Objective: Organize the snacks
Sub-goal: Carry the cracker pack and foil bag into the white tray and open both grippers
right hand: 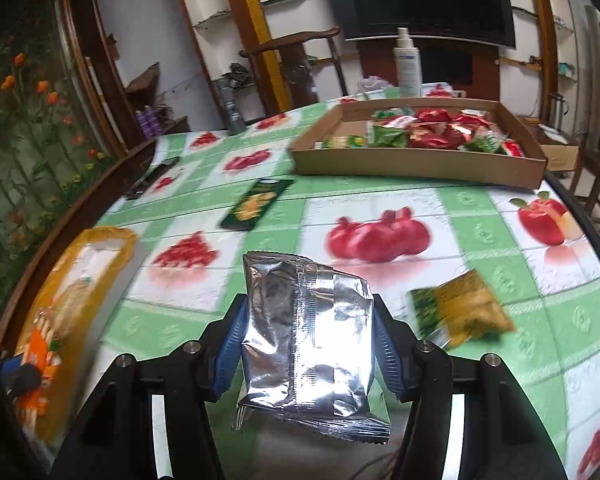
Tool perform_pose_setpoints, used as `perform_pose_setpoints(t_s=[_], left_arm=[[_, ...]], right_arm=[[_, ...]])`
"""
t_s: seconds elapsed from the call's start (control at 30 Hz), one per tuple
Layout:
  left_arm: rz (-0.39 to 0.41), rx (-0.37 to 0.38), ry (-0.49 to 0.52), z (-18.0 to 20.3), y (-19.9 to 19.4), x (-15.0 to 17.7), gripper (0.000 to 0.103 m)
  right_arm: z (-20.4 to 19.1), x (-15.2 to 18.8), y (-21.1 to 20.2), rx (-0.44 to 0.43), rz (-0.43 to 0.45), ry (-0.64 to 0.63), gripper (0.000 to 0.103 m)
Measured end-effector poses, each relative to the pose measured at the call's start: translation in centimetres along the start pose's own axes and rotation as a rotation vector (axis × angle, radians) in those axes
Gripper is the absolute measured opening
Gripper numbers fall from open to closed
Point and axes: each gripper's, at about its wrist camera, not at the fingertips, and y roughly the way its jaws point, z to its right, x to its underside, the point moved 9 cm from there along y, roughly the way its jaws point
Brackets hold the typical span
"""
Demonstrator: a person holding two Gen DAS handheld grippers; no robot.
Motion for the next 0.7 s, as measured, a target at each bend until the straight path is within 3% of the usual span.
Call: perform_pose_setpoints(t_s=[0.33, 0.5, 0.7], left_arm=[[0.056, -0.077, -0.159, -8.6, -2.1, 0.5, 0.052], [0.068, -0.064, -0.18, -10.0, -2.1, 0.9, 0.053], [0.059, -0.065, -0.177, -10.8, -1.1, 0.8, 0.053]], right_arm=[[-13.6, 2.6, -1.5, -0.213, -0.103, -0.14, 0.059], [-20.3, 4.1, -0.8, -0.293, -0.155, -0.221, 0.059], [-25.7, 6.0, 0.6, -0.337, -0.214, -0.295, 0.059]])
